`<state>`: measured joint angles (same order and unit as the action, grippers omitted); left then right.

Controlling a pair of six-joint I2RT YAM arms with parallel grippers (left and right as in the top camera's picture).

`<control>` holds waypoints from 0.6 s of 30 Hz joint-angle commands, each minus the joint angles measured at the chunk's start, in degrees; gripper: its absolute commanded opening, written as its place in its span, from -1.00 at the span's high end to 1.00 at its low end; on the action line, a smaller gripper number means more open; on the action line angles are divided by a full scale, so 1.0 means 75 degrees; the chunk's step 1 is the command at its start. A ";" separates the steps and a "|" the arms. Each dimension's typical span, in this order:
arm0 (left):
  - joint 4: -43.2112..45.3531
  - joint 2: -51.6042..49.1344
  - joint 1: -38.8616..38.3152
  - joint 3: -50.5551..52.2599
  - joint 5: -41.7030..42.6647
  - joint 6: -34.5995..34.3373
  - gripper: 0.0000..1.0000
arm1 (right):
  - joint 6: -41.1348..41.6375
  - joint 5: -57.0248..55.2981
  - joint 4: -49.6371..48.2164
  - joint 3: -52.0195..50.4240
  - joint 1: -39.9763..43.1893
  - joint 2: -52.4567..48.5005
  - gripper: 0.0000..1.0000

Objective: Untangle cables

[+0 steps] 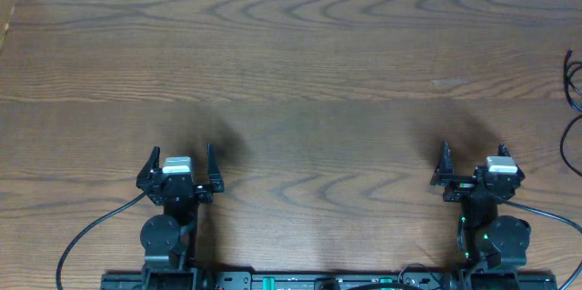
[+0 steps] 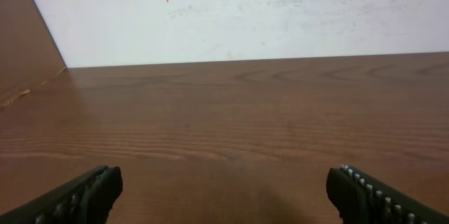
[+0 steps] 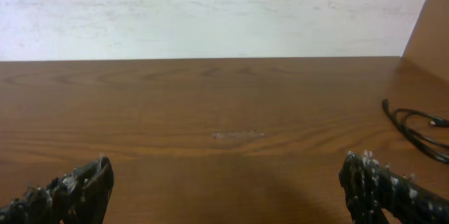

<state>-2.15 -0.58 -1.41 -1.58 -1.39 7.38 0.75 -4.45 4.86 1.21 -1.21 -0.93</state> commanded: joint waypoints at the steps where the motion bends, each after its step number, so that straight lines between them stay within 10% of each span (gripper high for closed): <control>1: -0.0251 0.0041 -0.0032 0.0181 0.0044 0.0044 -0.96 | -0.0259 0.0044 -0.0023 -0.0076 0.0035 0.0082 -0.99; 18: -0.0251 0.0041 -0.0032 0.0181 0.0044 0.0044 -0.96 | -0.0367 0.0070 -0.0026 -0.0076 0.0035 0.0079 -0.99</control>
<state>-2.15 -0.58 -1.41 -1.58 -1.39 7.38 -0.97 -4.40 4.86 1.19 -1.21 -0.93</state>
